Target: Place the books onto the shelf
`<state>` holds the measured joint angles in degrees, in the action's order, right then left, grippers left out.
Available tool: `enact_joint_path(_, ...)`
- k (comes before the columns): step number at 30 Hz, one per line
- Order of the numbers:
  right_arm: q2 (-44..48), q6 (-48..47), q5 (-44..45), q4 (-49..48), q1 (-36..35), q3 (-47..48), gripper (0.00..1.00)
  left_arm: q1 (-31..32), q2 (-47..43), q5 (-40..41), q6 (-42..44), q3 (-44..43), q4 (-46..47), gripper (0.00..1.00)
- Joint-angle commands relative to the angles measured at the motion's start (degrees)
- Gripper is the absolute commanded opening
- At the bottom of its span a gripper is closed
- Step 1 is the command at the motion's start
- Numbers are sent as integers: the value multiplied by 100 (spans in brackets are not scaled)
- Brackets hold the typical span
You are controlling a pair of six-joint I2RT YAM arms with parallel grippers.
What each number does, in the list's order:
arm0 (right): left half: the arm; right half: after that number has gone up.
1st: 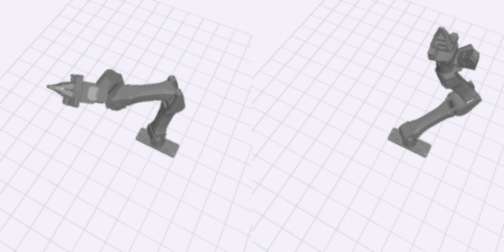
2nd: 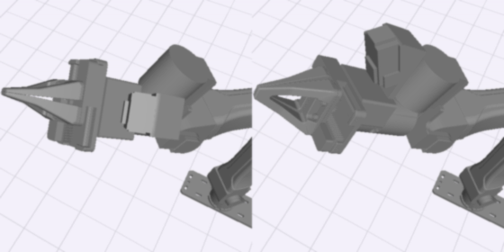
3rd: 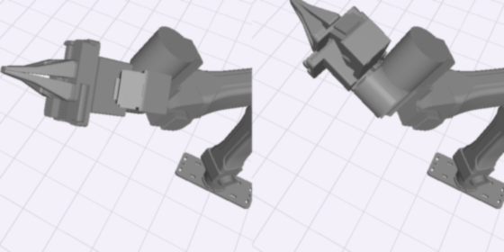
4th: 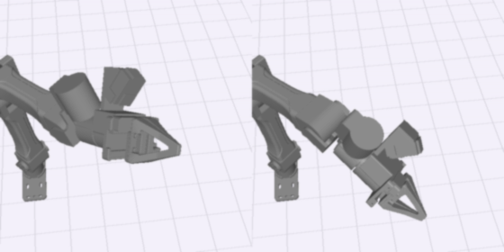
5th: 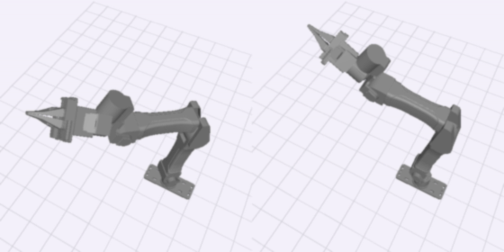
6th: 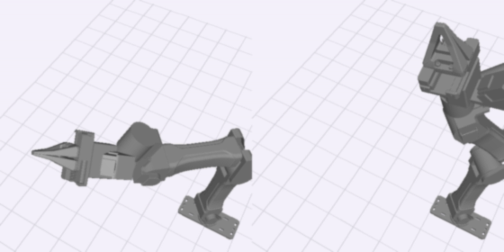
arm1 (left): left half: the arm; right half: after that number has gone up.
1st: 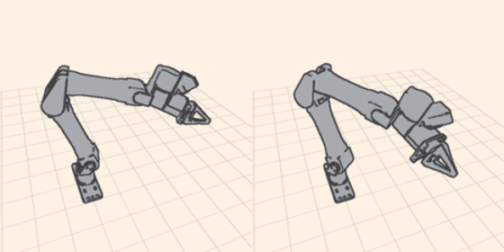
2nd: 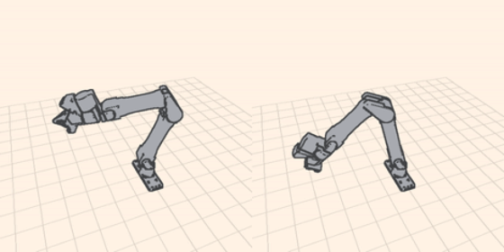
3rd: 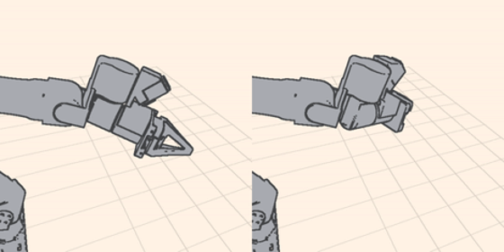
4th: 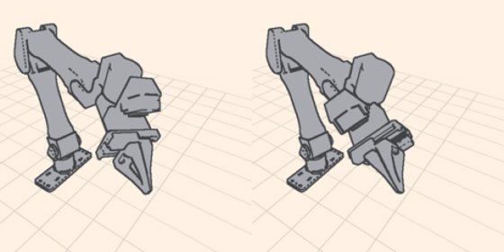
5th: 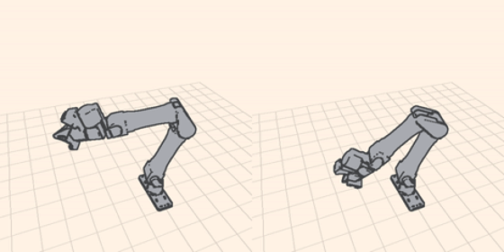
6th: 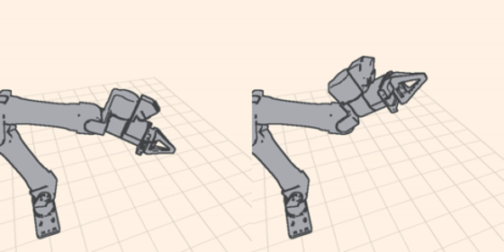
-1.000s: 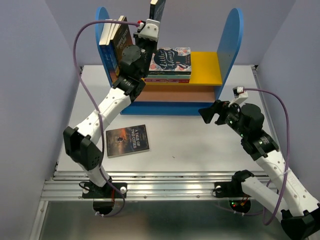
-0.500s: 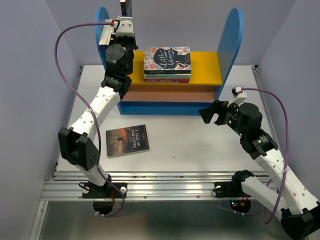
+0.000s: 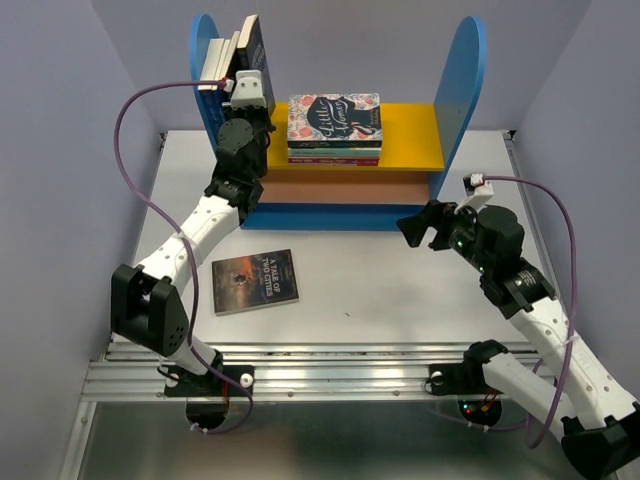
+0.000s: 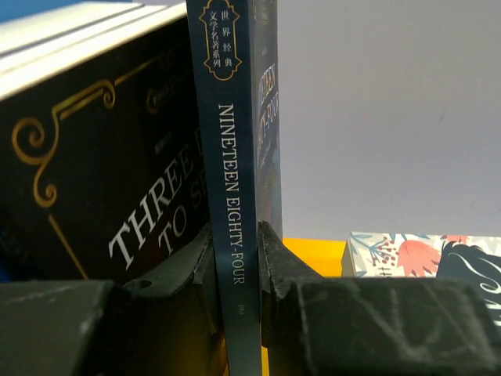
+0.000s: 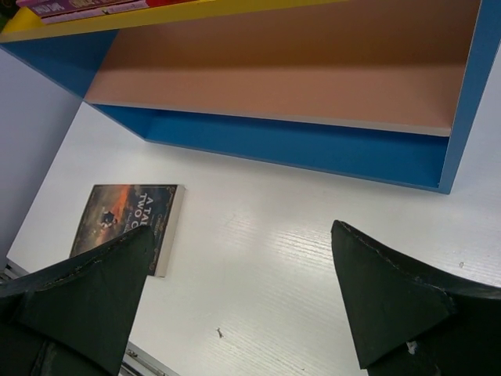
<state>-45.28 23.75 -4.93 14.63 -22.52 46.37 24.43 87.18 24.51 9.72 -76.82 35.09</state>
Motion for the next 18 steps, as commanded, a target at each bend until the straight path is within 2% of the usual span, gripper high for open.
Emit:
enact_joint_path(1,168,-19,-26,-101,-24,83,100,-52,-667,449,-154,149,1219,0)
enact_joint_path(11,388,104,-122,-101,-24,-84,100,27,-1142,905,-233,975,1325,1)
enact_joint_path(12,388,112,-114,-92,-24,-102,100,27,-1150,941,-172,1010,1307,8)
enact_joint_path(13,388,121,-114,-92,-24,-102,100,36,-1150,967,-163,1054,1316,18)
enact_joint_path(15,397,130,-113,-92,-24,-111,100,45,-1168,880,-172,1203,1325,40)
enact_joint_path(16,397,130,-105,-92,-24,-111,100,45,-1168,836,-189,1265,1377,55)
enact_joint_path(18,397,130,-96,-75,-24,-111,100,45,-1124,862,-216,1344,1448,58)
